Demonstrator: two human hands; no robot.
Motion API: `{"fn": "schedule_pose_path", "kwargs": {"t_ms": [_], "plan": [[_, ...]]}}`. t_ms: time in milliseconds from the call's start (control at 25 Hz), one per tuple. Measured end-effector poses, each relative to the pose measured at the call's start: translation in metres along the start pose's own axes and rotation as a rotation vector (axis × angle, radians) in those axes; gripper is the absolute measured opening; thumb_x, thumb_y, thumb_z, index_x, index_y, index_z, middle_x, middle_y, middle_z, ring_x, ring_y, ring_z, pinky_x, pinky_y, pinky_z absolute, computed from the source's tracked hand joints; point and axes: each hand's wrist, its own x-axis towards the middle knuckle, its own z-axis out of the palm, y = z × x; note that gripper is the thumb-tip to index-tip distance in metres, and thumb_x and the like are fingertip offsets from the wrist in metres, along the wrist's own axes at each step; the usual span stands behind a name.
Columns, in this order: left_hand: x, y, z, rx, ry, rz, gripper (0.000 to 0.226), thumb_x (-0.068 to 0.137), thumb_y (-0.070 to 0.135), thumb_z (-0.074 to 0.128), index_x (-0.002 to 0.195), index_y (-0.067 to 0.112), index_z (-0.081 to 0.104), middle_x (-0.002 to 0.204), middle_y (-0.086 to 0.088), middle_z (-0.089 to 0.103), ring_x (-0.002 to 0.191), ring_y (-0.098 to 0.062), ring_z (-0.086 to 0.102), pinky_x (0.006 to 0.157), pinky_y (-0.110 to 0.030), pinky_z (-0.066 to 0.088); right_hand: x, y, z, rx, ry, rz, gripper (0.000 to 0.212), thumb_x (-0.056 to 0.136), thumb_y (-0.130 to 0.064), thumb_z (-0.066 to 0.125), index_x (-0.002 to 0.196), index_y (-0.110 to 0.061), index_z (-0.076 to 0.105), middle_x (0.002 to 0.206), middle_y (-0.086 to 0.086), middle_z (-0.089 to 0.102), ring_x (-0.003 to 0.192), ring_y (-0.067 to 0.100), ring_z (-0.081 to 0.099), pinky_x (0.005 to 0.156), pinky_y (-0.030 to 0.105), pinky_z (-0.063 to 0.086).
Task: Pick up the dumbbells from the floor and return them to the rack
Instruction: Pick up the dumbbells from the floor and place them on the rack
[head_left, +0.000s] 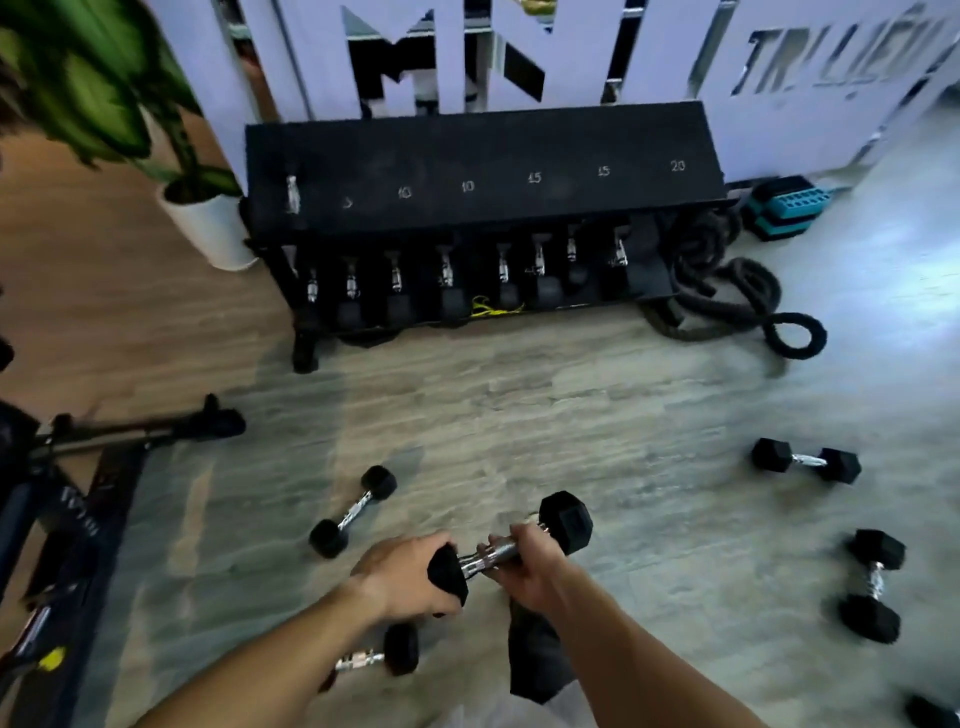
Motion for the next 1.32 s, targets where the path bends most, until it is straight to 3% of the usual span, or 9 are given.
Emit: {"fn": "schedule_pose_path", "kwargs": {"t_ms": [280,400,520,680,1000,1320], "plan": [[0.151,0.031,-0.097,-0.029,0.003,-0.121,0.062,0.045,0.068,0.066,0.097,0.043,0.044,0.087,0.01,0.065,0.088,-0.019,0.065,0.067,-0.03,0.049,0.075,-0.175,0.073,-0.171,-0.057,0.07,0.027,0.103,-0.02,0.043,0.116,0.002,0.049,0.089,0.018,0.061,0.078,0.033,0.063,0.066,0.049,0.053],[0.201,0.04,-0.153,-0.098,0.052,-0.176,0.054,0.048,0.068,0.065,0.092,0.047,0.042,0.09,0.011,0.067,0.087,-0.019,0.065,0.068,-0.032,0.051,0.084,-0.253,0.128,-0.234,-0.106,0.037,0.024,0.104,-0.02,0.041,0.113,0.002,0.047,0.089,0.019,0.058,0.074,0.032,0.059,0.068,0.048,0.052],[0.245,0.029,-0.209,-0.119,0.1,-0.203,0.065,0.047,0.07,0.067,0.104,0.048,0.045,0.097,0.011,0.068,0.089,-0.019,0.065,0.064,-0.031,0.046,0.094,-0.31,0.188,-0.261,-0.123,0.033,0.018,0.104,-0.018,0.04,0.104,-0.001,0.046,0.085,0.018,0.054,0.072,0.031,0.055,0.071,0.047,0.05],[0.308,-0.007,-0.269,-0.157,0.164,-0.256,0.071,0.043,0.07,0.068,0.106,0.046,0.047,0.095,0.013,0.067,0.088,-0.016,0.064,0.067,-0.031,0.049,0.132,-0.363,0.268,-0.328,-0.152,0.05,0.024,0.101,-0.013,0.041,0.084,-0.001,0.051,0.069,0.016,0.054,0.064,0.029,0.055,0.064,0.042,0.05],[0.426,-0.119,-0.412,-0.344,0.194,-0.324,0.057,0.049,0.063,0.063,0.1,0.048,0.043,0.088,0.019,0.062,0.083,-0.009,0.059,0.056,-0.021,0.036,0.21,-0.452,0.492,-0.534,-0.127,-0.052,0.011,0.1,-0.012,0.043,0.104,-0.002,0.048,0.078,0.016,0.058,0.066,0.028,0.06,0.066,0.045,0.054],[0.504,-0.216,-0.498,-0.493,0.335,-0.513,0.071,0.058,0.068,0.067,0.121,0.045,0.046,0.116,0.013,0.063,0.11,-0.015,0.061,0.09,-0.032,0.052,0.273,-0.496,0.686,-0.716,-0.143,0.031,0.005,0.096,-0.01,0.049,0.096,-0.005,0.05,0.081,0.015,0.056,0.071,0.029,0.055,0.068,0.045,0.052]]}}
